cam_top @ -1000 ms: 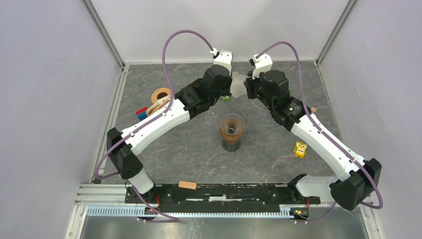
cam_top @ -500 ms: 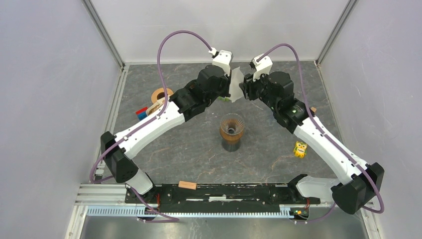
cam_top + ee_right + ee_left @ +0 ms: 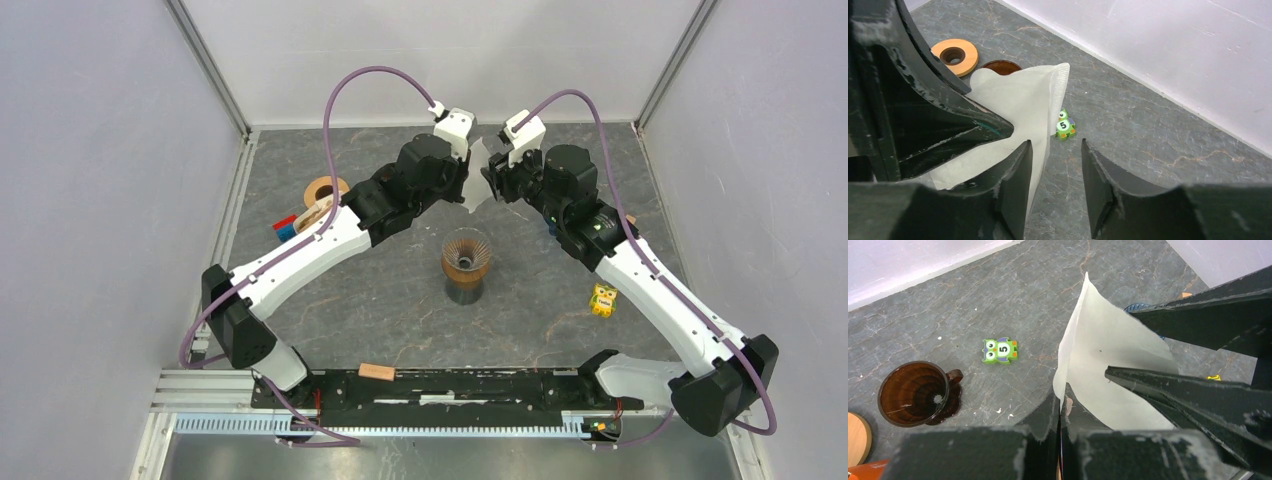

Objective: Place the coffee filter in the dripper
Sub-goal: Place the coffee filter in the coffee dripper.

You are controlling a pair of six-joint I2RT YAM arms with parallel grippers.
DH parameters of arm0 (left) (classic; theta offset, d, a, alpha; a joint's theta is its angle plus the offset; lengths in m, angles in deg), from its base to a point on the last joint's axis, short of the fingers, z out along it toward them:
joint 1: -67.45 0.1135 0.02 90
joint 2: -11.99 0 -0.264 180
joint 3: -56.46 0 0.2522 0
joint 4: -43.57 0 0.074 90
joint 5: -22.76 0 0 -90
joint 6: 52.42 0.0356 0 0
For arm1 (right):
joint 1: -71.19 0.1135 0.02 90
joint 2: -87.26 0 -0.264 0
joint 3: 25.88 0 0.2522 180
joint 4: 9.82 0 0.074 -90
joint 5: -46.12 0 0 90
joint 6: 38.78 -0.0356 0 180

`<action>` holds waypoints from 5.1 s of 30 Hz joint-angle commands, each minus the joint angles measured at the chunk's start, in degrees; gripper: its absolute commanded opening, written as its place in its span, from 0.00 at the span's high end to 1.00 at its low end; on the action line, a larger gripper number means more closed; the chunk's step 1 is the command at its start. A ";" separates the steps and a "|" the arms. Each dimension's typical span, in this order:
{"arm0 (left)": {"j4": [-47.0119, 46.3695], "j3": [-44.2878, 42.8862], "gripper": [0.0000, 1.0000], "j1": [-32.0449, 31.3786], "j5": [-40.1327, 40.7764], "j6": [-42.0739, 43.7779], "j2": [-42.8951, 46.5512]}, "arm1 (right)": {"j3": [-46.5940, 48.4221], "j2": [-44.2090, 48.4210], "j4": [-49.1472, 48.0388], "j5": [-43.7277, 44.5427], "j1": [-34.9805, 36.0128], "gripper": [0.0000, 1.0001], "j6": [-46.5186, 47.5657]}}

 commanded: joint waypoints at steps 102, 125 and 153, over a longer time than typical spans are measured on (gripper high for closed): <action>-9.24 16.45 0.92 -5.28 -5.95 45.98 14.96 | -5.22 7.30 -2.30 -21.42 -6.32 0.34 7.57; -8.21 20.12 0.93 -5.34 -8.29 52.84 17.69 | -5.92 5.15 -6.27 -29.69 -6.74 0.24 4.99; -10.88 20.80 0.94 -5.45 -6.94 51.95 17.51 | -9.70 5.81 -8.64 -34.64 -6.93 0.80 6.37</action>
